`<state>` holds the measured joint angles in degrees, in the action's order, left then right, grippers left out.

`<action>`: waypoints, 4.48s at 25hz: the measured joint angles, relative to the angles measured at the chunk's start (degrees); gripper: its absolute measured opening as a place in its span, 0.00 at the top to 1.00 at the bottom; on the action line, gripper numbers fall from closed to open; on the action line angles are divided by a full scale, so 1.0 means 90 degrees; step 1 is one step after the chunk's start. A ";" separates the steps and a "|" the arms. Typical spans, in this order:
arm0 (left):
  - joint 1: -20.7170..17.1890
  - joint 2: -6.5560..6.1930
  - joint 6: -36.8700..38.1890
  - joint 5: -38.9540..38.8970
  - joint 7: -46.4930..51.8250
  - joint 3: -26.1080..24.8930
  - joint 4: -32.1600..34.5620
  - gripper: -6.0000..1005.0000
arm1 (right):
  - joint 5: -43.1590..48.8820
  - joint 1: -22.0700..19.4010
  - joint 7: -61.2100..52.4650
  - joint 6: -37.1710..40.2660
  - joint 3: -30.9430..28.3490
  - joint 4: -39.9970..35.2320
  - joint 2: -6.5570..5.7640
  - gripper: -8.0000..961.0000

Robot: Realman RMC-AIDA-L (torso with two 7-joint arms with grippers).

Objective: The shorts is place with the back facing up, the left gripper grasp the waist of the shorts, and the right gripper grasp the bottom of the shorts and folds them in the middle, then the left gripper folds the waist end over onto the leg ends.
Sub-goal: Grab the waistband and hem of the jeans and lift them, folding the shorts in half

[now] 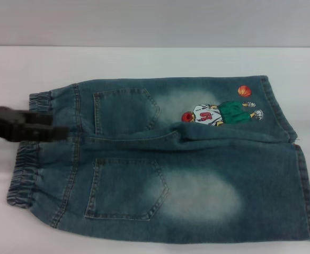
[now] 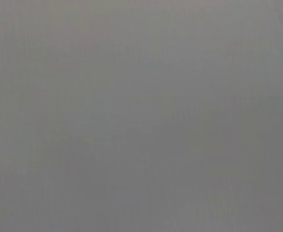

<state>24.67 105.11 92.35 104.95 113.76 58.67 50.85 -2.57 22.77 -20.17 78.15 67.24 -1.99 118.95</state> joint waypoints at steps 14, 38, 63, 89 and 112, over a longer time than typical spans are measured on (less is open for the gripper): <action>-0.0743 0.0362 0.1149 0.1837 0.1008 -0.1769 0.1050 0.19 | -0.0017 0.0133 0.0105 -0.0157 -0.0010 -0.0354 -0.0024 0.38; -0.0676 0.0702 0.0236 0.3450 0.0964 -0.2105 0.0776 0.22 | -0.0017 0.0224 0.0124 -0.0171 -0.0010 -0.0383 -0.0034 0.38; -0.0447 0.0637 0.0256 0.3611 0.1138 -0.2050 0.0448 0.25 | 0.0002 0.0365 0.0462 -0.0406 -0.0020 -0.0560 -0.0042 0.38; -0.0091 0.0729 0.0412 0.4086 0.1168 -0.2035 0.0034 0.28 | -0.0016 0.0398 0.0465 -0.0422 -0.0020 -0.0560 -0.0043 0.38; 0.0228 0.0787 0.0456 0.4041 0.1212 -0.2074 0.0113 0.31 | -0.0028 0.0338 0.0464 -0.0486 -0.0107 -0.0537 -0.0043 0.38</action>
<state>26.72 112.19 96.45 141.32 124.67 40.00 51.86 -2.83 25.81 -15.99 73.77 66.27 -6.82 118.56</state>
